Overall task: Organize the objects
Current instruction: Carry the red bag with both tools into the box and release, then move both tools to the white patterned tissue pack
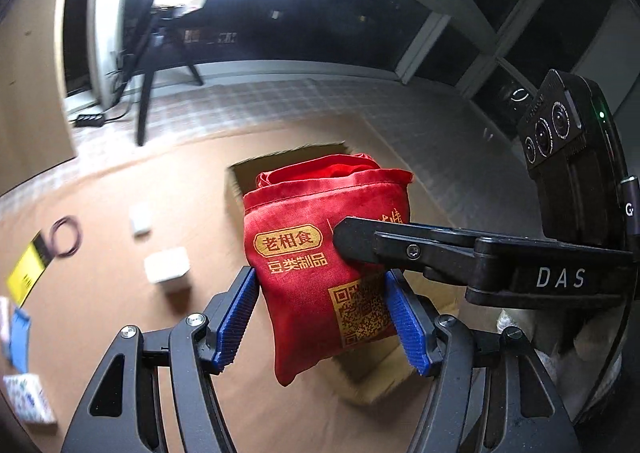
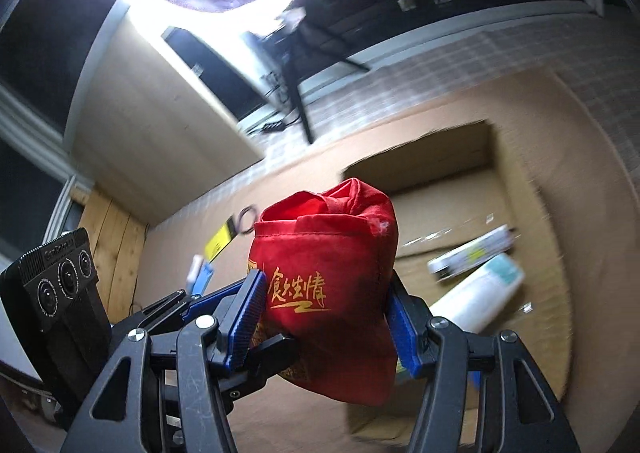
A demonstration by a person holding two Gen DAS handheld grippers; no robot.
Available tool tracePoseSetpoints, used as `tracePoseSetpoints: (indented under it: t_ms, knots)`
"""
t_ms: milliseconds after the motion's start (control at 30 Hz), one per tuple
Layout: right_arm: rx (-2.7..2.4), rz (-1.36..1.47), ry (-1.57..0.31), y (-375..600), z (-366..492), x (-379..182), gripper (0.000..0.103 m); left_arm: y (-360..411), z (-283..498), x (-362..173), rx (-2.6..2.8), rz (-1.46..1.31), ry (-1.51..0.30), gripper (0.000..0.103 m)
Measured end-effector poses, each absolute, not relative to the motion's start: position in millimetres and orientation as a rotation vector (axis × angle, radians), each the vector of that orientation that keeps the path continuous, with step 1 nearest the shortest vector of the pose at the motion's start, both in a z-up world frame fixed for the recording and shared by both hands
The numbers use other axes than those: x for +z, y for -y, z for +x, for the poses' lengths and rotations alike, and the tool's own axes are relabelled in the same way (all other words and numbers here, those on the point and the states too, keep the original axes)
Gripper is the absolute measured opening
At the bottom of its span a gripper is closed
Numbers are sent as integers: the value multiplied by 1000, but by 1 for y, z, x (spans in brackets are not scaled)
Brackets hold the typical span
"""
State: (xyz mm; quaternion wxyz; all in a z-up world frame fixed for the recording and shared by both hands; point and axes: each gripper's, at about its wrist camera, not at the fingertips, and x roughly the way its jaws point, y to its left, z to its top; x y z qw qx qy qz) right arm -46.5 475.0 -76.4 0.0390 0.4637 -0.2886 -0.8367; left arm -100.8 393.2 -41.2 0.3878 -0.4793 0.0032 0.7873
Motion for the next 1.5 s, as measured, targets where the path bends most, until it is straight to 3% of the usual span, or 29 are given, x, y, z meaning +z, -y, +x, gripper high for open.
tracePoseSetpoints:
  t_ms: [267,600,933,1500]
  knots:
    - [-2657,1455,866,-510,-48,-78,58,-438,-112,-50,1999,-1237,-56,68]
    - [-2697,1453,842,-496,-48,-77,60,-395,-121,-51,2045,-1253,-56,68]
    - [-2627,1421,705,-417,-57,-68,60,-281,-114,-58,2179,-1328,-23,68]
    - [-2354,1543,615,-257,-81,-125,60,-55,-104,-118,2382,-1580,238,68]
